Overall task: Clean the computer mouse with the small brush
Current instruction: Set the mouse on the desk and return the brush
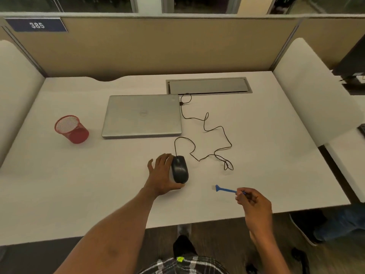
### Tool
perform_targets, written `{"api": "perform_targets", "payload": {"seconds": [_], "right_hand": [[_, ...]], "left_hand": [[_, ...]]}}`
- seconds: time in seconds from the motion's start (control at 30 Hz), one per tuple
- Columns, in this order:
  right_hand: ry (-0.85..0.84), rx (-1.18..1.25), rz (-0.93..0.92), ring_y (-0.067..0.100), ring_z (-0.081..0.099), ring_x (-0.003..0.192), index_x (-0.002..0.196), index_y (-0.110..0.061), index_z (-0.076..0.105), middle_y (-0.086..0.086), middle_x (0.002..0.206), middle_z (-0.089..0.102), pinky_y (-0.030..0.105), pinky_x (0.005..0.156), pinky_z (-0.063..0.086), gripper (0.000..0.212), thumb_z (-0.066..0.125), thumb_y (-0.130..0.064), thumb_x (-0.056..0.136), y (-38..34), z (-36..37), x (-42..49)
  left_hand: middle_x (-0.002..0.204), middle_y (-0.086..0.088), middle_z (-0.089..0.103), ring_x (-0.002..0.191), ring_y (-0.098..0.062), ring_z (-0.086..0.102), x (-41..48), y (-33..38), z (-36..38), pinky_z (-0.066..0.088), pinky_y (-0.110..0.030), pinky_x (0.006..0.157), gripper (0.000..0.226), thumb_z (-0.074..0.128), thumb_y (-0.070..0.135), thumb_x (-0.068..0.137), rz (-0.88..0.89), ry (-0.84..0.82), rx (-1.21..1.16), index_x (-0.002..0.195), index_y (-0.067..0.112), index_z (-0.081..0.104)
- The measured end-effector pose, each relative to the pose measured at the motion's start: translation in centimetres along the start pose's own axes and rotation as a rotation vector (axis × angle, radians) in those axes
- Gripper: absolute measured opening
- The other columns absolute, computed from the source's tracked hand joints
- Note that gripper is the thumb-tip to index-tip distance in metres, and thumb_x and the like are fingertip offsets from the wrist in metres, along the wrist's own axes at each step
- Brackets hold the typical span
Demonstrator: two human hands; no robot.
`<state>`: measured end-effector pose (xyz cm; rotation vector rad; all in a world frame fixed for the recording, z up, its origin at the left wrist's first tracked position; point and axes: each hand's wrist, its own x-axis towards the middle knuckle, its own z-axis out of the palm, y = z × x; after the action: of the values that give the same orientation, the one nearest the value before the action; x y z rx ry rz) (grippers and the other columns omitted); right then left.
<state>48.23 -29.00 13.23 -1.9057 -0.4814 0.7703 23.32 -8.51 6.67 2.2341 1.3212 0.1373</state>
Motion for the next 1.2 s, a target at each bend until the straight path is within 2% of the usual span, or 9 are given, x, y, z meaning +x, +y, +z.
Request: {"api": "perform_targets", "payload": {"seconds": [0.27, 0.53, 0.7, 0.83, 0.93, 1.07, 1.2], "right_hand": [[-0.091, -0.035, -0.009, 0.005, 0.074, 0.081, 0.098, -0.025, 0.076, -0.014, 0.084, 0.077, 0.009, 0.064, 0.055, 0.013, 0.072, -0.014, 0.096, -1.7, 1.1, 4.4], [-0.161, -0.047, -0.027, 0.008, 0.074, 0.084, 0.096, -0.028, 0.076, -0.014, 0.085, 0.077, 0.016, 0.076, 0.055, 0.013, 0.073, -0.016, 0.095, -2.3, 1.7, 6.8], [-0.191, -0.052, -0.052, 0.012, 0.074, 0.086, 0.098, -0.026, 0.076, -0.006, 0.090, 0.077, 0.023, 0.080, 0.057, 0.014, 0.074, -0.013, 0.094, -2.6, 2.1, 7.2], [-0.209, -0.128, -0.132, 0.006, 0.071, 0.087, 0.099, -0.028, 0.073, -0.007, 0.093, 0.075, 0.017, 0.078, 0.056, 0.016, 0.075, -0.012, 0.094, -2.9, 3.3, 7.0], [-0.239, -0.198, -0.228, 0.008, 0.069, 0.088, 0.102, -0.027, 0.073, -0.010, 0.095, 0.075, 0.010, 0.077, 0.054, 0.014, 0.072, -0.014, 0.095, -3.4, 4.9, 6.8], [-0.267, -0.271, -0.331, 0.004, 0.067, 0.095, 0.112, -0.024, 0.071, -0.012, 0.102, 0.071, 0.004, 0.079, 0.049, 0.015, 0.066, -0.019, 0.098, -4.5, 7.4, 6.2], [-0.288, -0.323, -0.463, -0.008, 0.061, 0.100, 0.113, -0.029, 0.068, -0.023, 0.102, 0.065, 0.003, 0.081, 0.048, 0.016, 0.060, -0.025, 0.099, -6.0, 9.9, 4.9]], "left_hand": [[0.172, 0.000, 0.015, 0.161, -0.021, 0.005, 2.1, -0.8, 0.6, -0.001, -0.060, 0.127, 0.120, 0.084, 0.073, 0.068, -0.023, -0.047, 0.017, 0.161, 0.023, 0.027], [0.174, 0.002, 0.011, 0.162, -0.020, 0.001, 2.7, -1.5, 1.4, -0.005, -0.060, 0.128, 0.120, 0.081, 0.076, 0.069, -0.019, -0.070, 0.041, 0.163, 0.026, 0.026], [0.175, 0.005, 0.006, 0.163, -0.018, -0.002, 2.8, -1.9, 1.4, -0.007, -0.061, 0.127, 0.132, 0.076, 0.085, 0.067, -0.006, -0.088, 0.030, 0.167, 0.027, 0.014], [0.176, 0.005, 0.001, 0.163, -0.015, -0.005, 2.4, -2.2, 1.5, -0.007, -0.059, 0.128, 0.140, 0.063, 0.096, 0.066, -0.022, -0.098, 0.039, 0.168, 0.022, 0.003], [0.176, 0.005, 0.002, 0.163, -0.013, -0.003, 1.5, -2.7, 1.7, -0.007, -0.057, 0.129, 0.120, 0.041, 0.093, 0.082, -0.049, -0.040, 0.014, 0.169, 0.020, 0.002], [0.177, -0.001, 0.006, 0.163, -0.016, 0.001, -0.2, -4.3, 1.5, -0.005, -0.053, 0.131, 0.084, 0.027, 0.067, 0.103, -0.103, 0.077, 0.053, 0.169, 0.018, 0.009], [0.176, -0.005, 0.012, 0.163, -0.019, 0.005, -1.8, -6.7, 0.6, -0.001, -0.054, 0.132, 0.076, 0.017, 0.057, 0.106, -0.182, 0.146, 0.098, 0.168, 0.014, 0.013]]}}
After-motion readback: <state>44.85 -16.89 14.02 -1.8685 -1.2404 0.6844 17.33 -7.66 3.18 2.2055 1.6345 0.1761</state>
